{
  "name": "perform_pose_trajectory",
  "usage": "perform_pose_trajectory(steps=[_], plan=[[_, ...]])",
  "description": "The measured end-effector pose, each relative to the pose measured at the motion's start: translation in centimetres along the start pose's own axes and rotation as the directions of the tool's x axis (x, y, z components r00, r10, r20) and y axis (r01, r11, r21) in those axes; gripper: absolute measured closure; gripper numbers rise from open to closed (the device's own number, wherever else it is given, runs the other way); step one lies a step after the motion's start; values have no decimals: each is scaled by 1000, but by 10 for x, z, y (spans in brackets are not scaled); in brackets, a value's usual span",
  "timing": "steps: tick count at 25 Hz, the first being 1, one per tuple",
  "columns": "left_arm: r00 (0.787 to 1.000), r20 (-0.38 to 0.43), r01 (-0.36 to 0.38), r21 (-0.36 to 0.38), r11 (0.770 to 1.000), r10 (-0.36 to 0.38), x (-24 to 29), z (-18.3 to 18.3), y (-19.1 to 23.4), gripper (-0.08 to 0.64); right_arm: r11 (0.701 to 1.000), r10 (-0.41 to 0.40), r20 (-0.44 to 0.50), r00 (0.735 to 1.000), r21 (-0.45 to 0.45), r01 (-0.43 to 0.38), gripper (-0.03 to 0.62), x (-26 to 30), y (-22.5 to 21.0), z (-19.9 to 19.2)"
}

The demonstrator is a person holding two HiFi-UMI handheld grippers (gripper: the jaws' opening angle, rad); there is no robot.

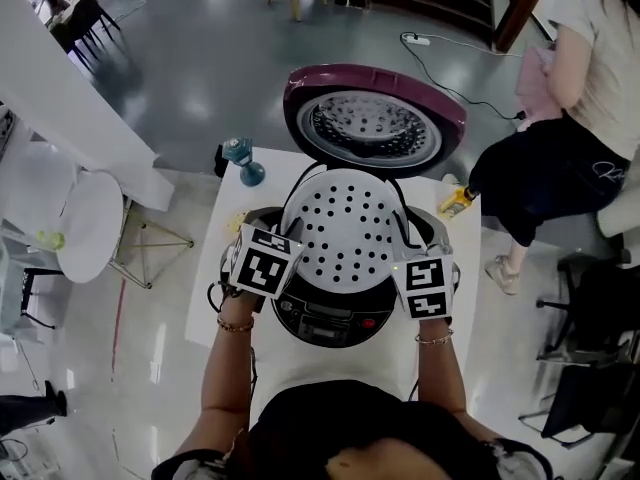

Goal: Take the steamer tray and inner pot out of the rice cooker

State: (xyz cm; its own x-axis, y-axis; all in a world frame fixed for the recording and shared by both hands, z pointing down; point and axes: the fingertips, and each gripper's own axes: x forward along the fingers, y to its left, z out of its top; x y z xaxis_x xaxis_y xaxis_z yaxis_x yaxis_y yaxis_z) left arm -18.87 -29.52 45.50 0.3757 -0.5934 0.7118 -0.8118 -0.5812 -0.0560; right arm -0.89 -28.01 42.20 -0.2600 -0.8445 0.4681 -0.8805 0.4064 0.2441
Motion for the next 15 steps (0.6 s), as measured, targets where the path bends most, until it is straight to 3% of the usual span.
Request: perform_pose_trajectory(steps=[6,11,15], plan=[[995,97,6,-59,998,0,-28,15,-4,466,992,2,141,990,124,-19,524,-21,-10,14],[979,187,-76,0,997,75,-53,31,-13,465,983,-31,218,975,181,-10,537,-42,-17,28],[973,217,-90,17,996,85,-74,36,-31,465,983,-46,242,969,186,0,538,-68,-22,31]])
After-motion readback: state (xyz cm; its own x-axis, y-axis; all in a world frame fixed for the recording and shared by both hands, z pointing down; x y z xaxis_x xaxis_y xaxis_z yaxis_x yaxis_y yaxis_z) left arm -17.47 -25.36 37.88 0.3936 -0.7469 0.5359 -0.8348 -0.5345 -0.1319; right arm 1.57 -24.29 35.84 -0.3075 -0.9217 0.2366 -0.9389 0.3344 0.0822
